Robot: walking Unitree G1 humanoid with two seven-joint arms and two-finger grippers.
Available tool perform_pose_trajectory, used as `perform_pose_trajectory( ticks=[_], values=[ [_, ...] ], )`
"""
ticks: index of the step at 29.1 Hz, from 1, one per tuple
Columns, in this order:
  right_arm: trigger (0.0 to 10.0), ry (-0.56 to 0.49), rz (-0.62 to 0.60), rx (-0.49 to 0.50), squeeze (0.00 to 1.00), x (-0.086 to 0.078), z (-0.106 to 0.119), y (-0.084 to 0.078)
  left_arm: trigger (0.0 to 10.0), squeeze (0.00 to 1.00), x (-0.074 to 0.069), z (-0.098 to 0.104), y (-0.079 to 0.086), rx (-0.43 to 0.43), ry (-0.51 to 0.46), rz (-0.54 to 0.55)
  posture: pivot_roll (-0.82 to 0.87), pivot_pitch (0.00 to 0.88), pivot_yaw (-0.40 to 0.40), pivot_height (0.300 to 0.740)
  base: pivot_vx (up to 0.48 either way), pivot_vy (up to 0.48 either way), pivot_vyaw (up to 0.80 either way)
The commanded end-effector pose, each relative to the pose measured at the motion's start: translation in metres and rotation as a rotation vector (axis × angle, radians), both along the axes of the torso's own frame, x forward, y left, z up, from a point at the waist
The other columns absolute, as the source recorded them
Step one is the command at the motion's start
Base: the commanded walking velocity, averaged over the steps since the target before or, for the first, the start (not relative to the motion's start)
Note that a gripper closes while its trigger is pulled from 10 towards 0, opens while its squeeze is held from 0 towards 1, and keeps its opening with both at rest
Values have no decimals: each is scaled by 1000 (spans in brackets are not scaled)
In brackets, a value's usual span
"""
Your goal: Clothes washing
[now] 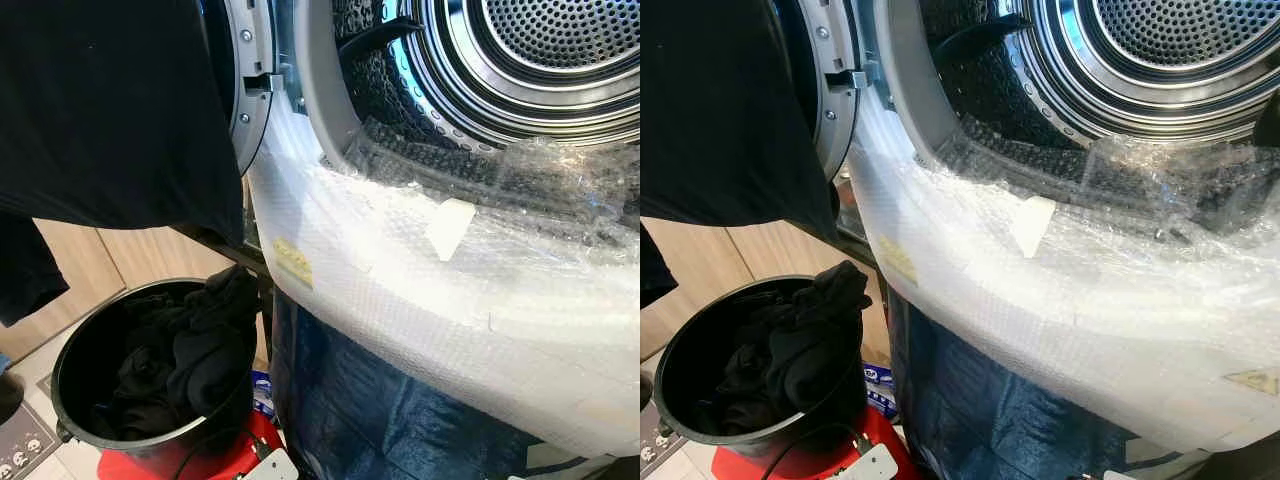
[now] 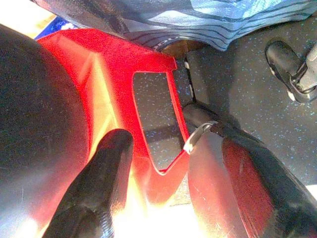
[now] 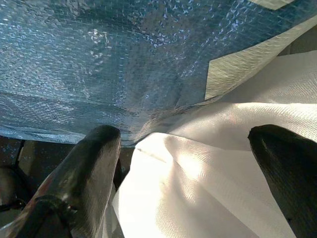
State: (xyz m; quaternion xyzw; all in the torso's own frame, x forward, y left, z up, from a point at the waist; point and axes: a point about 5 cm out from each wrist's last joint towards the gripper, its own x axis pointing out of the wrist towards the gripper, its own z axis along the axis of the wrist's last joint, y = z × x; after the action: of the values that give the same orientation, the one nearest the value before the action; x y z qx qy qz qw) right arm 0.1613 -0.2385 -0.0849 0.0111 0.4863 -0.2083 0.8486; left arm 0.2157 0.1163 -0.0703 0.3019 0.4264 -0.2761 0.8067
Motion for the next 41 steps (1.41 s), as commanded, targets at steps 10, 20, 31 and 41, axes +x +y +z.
perform_pose_trajectory(
  ticks=[10,20,31,41],
  values=[
    [10000,-82,346,91,0,18,0,47,10000,0,-10,-3,67,-106,-42,517,48,82,-57,740,0,0,0],
    [10000,-82,346,91,0,18,0,47,10000,0,-10,-3,67,-106,-42,517,48,82,-57,740,0,0,0],
    [10000,-82,346,91,0,18,0,47,10000,0,-10,-3,67,-106,-42,517,48,82,-57,740,0,0,0],
    [10000,-82,351,79,0,19,1,45,10000,0,-11,-5,61,-119,-32,502,45,85,-64,740,0,0,0]
  ],
)
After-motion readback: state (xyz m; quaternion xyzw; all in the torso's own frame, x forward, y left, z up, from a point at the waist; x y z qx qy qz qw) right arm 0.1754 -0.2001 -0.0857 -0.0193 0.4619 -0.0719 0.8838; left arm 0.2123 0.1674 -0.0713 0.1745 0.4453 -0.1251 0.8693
